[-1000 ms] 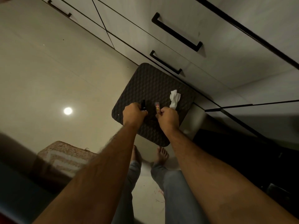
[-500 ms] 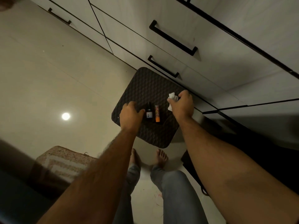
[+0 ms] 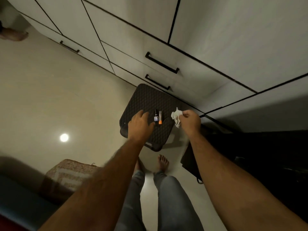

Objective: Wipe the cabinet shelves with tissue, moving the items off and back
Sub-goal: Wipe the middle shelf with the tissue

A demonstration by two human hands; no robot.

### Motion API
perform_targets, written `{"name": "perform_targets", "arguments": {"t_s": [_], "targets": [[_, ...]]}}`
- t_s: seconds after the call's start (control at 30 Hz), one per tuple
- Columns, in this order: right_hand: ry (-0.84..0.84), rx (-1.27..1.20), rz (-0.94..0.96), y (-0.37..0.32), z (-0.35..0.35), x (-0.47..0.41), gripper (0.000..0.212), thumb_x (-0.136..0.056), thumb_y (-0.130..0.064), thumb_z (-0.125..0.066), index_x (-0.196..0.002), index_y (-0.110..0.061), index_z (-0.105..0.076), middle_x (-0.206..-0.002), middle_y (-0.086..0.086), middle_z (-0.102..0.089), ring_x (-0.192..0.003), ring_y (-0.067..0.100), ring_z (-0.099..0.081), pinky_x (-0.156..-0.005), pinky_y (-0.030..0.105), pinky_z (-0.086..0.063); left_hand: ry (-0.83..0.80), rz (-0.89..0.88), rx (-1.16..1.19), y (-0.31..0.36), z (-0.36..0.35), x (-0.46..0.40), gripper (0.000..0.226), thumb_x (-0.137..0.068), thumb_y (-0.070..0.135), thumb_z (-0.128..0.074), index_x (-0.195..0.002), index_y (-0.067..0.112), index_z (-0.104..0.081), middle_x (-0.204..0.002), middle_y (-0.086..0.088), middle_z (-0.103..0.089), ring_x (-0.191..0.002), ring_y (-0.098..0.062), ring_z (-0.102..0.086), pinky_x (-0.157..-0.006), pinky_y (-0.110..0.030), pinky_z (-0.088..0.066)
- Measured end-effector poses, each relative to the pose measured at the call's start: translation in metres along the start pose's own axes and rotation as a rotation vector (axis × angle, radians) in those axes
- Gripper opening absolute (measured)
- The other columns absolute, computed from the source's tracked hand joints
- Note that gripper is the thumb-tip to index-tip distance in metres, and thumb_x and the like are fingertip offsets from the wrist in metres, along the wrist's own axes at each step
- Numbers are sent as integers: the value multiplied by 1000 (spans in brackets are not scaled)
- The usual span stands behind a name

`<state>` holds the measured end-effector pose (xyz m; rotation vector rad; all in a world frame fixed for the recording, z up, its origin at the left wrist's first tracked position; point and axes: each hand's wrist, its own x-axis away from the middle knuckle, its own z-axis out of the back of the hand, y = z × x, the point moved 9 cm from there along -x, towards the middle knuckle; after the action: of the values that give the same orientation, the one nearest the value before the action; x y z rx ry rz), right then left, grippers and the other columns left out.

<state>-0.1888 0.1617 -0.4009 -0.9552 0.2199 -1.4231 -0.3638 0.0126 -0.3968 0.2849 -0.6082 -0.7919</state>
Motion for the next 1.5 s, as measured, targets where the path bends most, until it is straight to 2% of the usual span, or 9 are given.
{"name": "perform_targets", "arguments": {"t_s": [0.23, 0.43, 0.57, 0.67, 0.83, 1.03, 1.2, 1.33, 1.5], "targets": [[53, -243, -49, -17, 89, 69, 7, -84, -21, -62, -77, -22, -61, -86, 9, -70, -81, 28, -68, -72, 52, -58, -63, -199, -141, 68, 52, 74, 62, -94, 41, -56, -148, 21, -35, -160, -10, -21, -147, -28, -18, -116, -51, -22], [133, -482, -31, -25, 169, 137, 16, -92, -8, -55, -78, -17, -54, -84, 10, -64, -77, 27, -63, -63, 49, -56, -5, -426, -302, 127, 75, 127, 65, -96, 42, -52, -152, 21, -27, -162, -9, -14, -149, -26, -11, -119, -45, -16], [141, -593, -79, 4, 210, 171, 7, -96, -11, -52, -98, -9, -59, -98, 11, -66, -87, 27, -66, -53, 31, -55, 29, -508, -341, 164, 72, 162, 67, -96, 41, -52, -153, 21, -23, -163, -8, -10, -150, -25, -7, -120, -46, -11], [147, -649, -58, 27, 243, 193, 8, -96, -11, -52, -98, -10, -60, -99, 12, -65, -85, 23, -65, -49, 30, -53, 65, -541, -362, 194, 56, 189, 69, -95, 44, -52, -153, 22, -22, -163, -7, -10, -150, -25, -5, -120, -46, -10], [135, -707, -21, 74, 305, 241, 11, -97, -13, -52, -95, -19, -61, -98, 7, -66, -86, 21, -65, -54, 32, -53, 98, -572, -354, 249, 9, 251, 69, -96, 46, -49, -154, 22, -20, -163, -8, -6, -150, -24, -1, -121, -45, -7], [221, -813, -41, 155, 384, 291, 15, -99, -15, -51, -109, -12, -62, -101, 9, -69, -88, 24, -68, -54, 30, -53, 90, -693, -366, 325, -44, 332, 68, -97, 44, -48, -154, 23, -18, -163, -8, -5, -150, -25, -1, -122, -45, -6], [314, -937, -65, 205, 435, 325, 12, -99, -17, -52, -102, -14, -63, -99, 12, -69, -81, 21, -68, -57, 32, -53, 84, -781, -323, 386, -64, 376, 71, -97, 46, -49, -154, 26, -14, -164, -5, -1, -150, -22, 4, -122, -44, -4], [412, -913, 31, 212, 479, 345, 20, -93, -16, -62, -113, -13, -64, -96, 4, -73, -86, 20, -70, -59, 30, -55, 114, -896, -292, 441, -62, 397, 69, -97, 47, -49, -154, 27, -16, -164, -3, -1, -150, -19, 6, -120, -40, 3], [582, -806, 214, 183, 552, 364, 23, -86, -3, -68, -105, -15, -64, -82, 1, -74, -74, 15, -72, -60, 27, -56, 232, -1065, -230, 511, -24, 427, 66, -94, 42, -56, -151, 25, -27, -163, -5, -12, -150, -20, -2, -122, -42, -2]]}}
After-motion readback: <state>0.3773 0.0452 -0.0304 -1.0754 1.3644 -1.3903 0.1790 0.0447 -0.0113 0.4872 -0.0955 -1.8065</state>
